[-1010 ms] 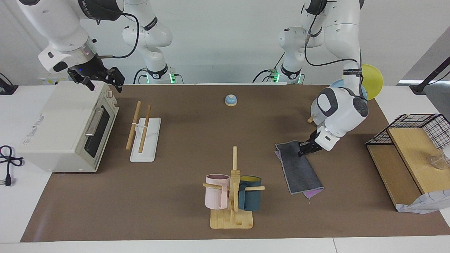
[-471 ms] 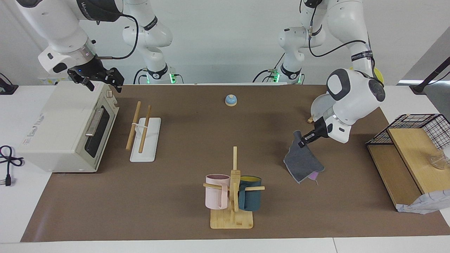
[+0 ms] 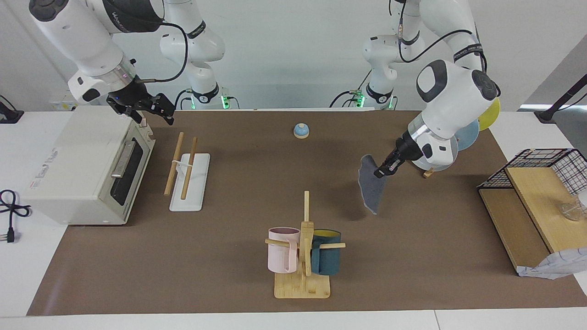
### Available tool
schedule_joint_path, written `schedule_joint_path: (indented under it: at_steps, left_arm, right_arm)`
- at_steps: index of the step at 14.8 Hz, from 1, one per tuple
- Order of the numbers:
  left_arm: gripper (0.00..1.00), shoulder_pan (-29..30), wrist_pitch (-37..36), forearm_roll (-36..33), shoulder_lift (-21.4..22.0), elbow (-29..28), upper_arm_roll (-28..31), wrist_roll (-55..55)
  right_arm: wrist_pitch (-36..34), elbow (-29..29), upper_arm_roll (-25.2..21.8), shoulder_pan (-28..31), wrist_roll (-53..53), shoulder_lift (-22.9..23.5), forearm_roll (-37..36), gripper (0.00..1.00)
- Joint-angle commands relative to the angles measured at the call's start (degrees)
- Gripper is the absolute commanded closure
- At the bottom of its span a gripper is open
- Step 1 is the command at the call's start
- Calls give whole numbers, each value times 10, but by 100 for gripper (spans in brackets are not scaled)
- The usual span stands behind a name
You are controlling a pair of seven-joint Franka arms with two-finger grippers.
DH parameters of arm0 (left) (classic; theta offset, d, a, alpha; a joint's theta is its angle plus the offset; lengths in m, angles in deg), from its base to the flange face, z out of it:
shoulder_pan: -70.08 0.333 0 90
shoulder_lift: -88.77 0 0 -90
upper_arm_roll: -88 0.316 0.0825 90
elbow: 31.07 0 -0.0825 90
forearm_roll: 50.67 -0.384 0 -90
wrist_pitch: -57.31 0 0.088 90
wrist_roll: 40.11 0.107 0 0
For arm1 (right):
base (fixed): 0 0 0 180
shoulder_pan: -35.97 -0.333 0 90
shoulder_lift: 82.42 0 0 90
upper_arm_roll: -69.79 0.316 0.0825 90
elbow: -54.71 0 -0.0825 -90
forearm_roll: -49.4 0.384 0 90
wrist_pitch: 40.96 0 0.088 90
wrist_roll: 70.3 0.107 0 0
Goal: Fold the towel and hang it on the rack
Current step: 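Carry the towel toward the center while the right gripper approaches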
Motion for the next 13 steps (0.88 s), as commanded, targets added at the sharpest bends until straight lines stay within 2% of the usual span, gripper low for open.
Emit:
schedule_joint_path:
  at_steps: [1, 4, 6, 10, 13]
  left_arm:
    - [100, -3, -12, 1, 21, 19, -23, -169]
    - [100, -3, -5, 4, 31, 34, -51, -314]
    - [100, -3, -1, 5, 34, 37, -72, -400]
    - [100, -4, 49, 6, 42, 36, -126, -553]
    - [100, -11, 76, 6, 43, 34, -149, -653]
  right_arm:
    - [60, -65, 5, 4, 106, -37, 66, 0]
    - [111, -106, 9, -7, 191, -52, 141, 0]
    - [161, -123, 12, -15, 306, -54, 208, 0]
    - [244, -133, 12, -80, 526, -54, 286, 0]
    - [347, -162, 12, -142, 632, -54, 322, 0]
